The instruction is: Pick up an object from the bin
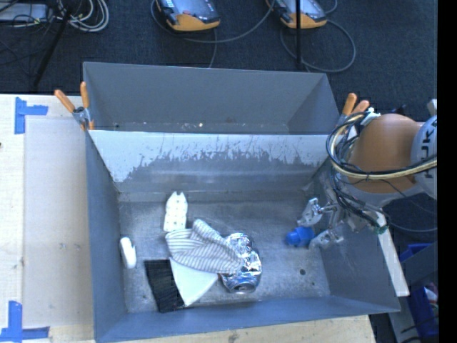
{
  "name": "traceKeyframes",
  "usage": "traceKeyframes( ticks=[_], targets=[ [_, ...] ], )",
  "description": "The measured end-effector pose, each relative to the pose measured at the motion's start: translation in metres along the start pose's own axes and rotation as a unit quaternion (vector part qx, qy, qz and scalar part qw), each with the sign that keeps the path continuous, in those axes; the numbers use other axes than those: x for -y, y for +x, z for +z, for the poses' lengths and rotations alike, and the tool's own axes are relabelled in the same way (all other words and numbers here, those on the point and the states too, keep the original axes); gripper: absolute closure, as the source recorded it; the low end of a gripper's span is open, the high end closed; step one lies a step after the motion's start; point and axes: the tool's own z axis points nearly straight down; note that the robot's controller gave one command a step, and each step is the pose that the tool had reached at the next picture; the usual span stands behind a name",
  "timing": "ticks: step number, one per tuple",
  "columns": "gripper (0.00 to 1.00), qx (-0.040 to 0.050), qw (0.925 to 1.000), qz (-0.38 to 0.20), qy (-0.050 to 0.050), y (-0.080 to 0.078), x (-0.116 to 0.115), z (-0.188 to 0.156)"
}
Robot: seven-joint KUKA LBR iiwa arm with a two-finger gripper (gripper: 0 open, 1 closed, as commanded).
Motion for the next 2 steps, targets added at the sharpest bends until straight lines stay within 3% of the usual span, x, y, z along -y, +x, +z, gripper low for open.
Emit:
traceKeyframes(
  ticks=[1, 2],
  targets=[
    [1.00, 0.0000, 1.0000, 0.000, 0.000, 0.000, 0.000, 0.000],
    [1.00, 0.0082, 0.9994, -0.034, 0.002, -0.003, -0.042, -0.153]
  ],
)
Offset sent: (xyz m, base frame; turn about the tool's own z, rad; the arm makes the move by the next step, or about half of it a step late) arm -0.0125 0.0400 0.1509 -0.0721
